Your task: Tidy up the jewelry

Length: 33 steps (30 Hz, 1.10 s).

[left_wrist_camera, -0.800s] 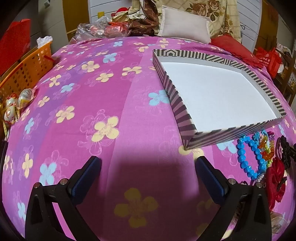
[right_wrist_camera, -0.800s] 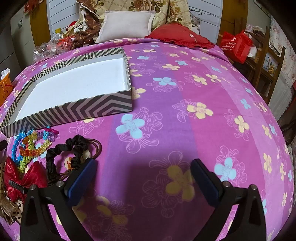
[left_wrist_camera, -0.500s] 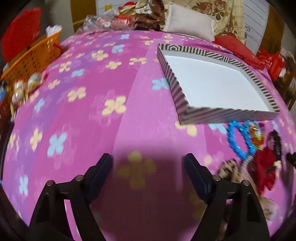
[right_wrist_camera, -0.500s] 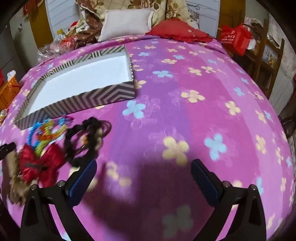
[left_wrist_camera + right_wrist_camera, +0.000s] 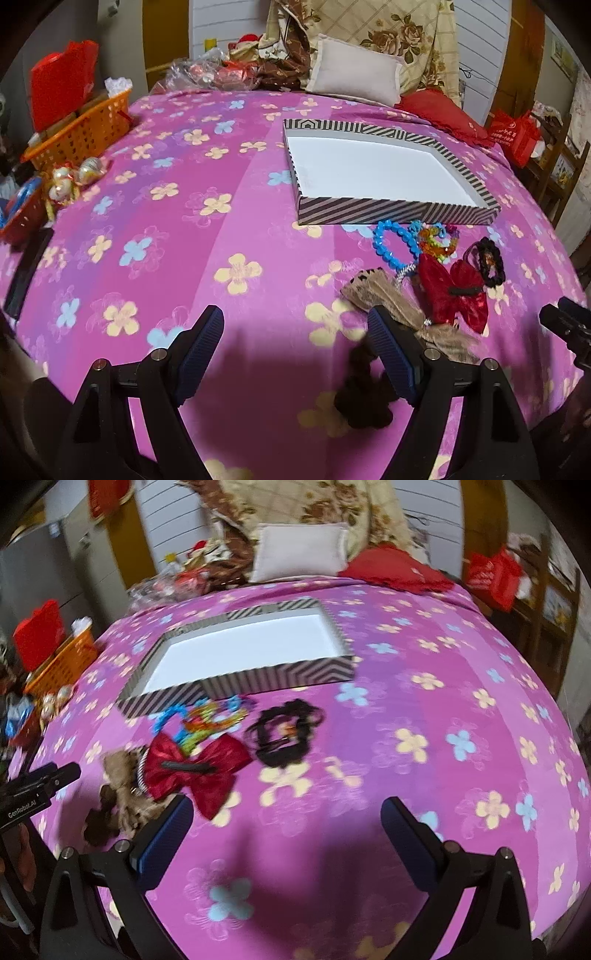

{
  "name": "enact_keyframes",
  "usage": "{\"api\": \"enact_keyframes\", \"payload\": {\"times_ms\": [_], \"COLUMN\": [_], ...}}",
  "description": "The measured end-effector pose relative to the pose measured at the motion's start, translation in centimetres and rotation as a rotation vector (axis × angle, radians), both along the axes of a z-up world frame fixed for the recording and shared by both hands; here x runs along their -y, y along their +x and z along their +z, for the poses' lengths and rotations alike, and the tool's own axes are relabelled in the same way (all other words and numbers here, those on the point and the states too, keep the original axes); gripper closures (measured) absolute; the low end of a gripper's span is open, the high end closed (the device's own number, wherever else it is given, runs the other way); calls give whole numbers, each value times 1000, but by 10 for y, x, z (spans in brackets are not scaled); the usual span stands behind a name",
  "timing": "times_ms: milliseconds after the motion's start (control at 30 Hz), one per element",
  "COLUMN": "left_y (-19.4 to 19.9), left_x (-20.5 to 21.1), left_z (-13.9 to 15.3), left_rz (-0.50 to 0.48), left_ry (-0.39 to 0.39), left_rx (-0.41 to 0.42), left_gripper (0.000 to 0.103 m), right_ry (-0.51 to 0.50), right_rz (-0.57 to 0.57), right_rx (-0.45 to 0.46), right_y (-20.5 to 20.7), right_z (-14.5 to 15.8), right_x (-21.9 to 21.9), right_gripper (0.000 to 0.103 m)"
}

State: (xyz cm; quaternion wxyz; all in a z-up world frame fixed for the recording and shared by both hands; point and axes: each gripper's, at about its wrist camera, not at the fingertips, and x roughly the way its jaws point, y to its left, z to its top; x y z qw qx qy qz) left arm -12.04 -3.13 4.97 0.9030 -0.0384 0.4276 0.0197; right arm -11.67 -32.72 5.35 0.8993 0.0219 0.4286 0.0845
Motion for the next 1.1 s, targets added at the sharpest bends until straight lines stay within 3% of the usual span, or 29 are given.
{"api": "enact_keyframes", "payload": {"times_ms": [333,700,1100], "left_y": [-10,-18,-21], "left_x": [20,24,27], "left_z": [-1,5,2], "left_rz": [-18,-15,-38], "left_ry": [68,74,50], "left_rx": [11,42,18], "left_gripper": [46,48,48], "right_ry": [-48,-65,-49], "right_rz": [43,60,96], "right_rx": [32,36,34], "right_y": [-6,-13,-16], "right_z": [-1,-2,-3], "right_x": [-17,-24,-33], "right_gripper": [0,0,0]}}
